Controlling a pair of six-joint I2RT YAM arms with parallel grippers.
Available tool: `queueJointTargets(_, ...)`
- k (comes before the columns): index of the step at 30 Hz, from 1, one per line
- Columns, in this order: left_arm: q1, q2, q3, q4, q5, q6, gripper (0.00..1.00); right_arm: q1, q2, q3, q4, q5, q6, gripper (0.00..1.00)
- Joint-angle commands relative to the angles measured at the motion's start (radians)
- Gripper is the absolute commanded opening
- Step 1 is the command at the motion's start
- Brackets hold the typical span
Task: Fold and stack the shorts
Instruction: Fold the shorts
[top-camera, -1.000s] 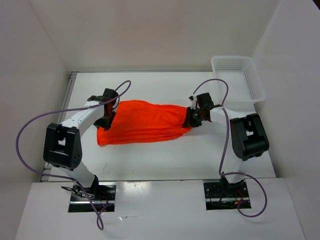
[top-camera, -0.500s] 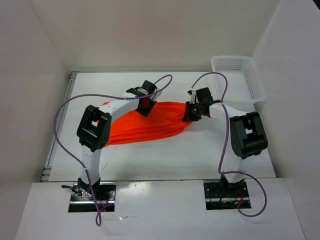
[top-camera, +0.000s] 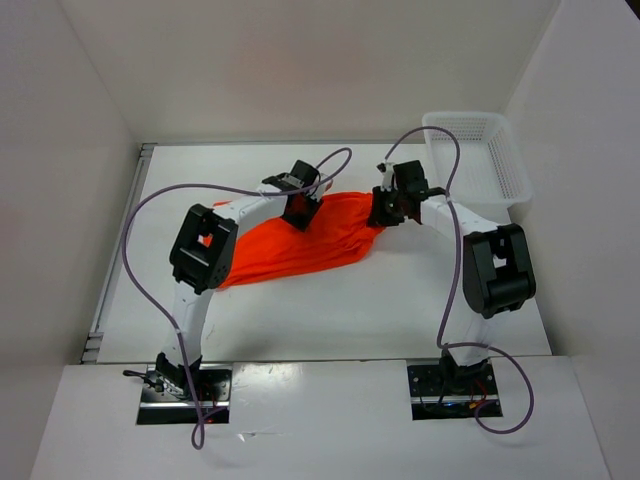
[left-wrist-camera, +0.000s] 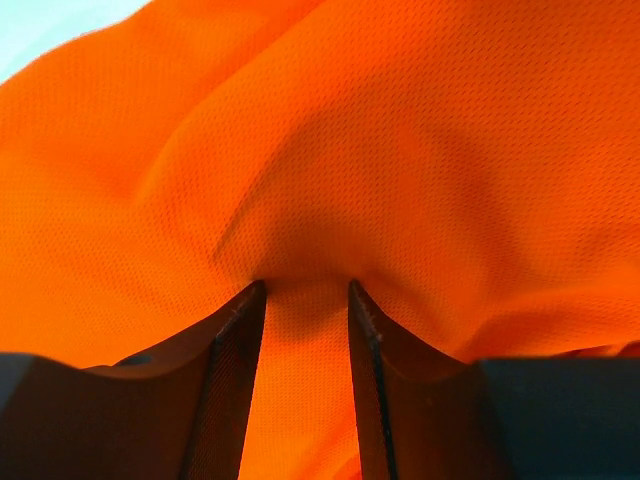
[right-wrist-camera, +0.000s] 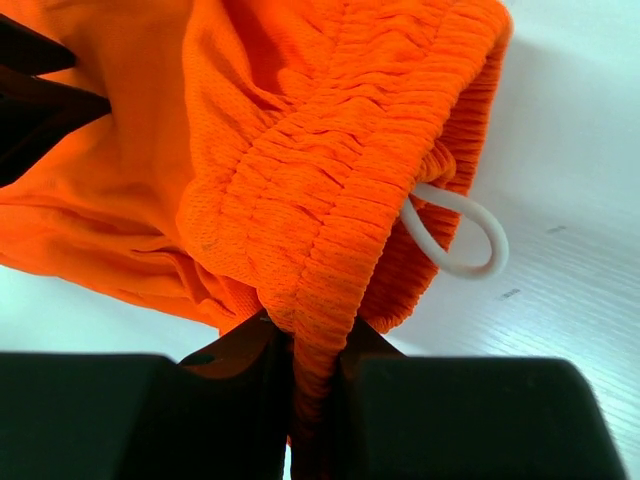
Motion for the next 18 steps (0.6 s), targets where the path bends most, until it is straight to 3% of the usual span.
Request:
queueJointTargets(1,-0.002,0.007,0.099,-0.021,0.068,0.002,0.47,-0.062,-0.053,0.078,-0.001,0.036,-0.035,0.0)
queueJointTargets(8,-0.002,-0.038,0.279,-0.093,0.074,0.002,0.51,-0.134,-0.062,0.177,-0.047,0.033,-0.253,0.0)
queueJointTargets(18,0.099,-0.087,0.009,-0.029,-0.035,0.002,0.51,-0.224,-0.051,0.299,-0.107,0.087,-0.403,0.0)
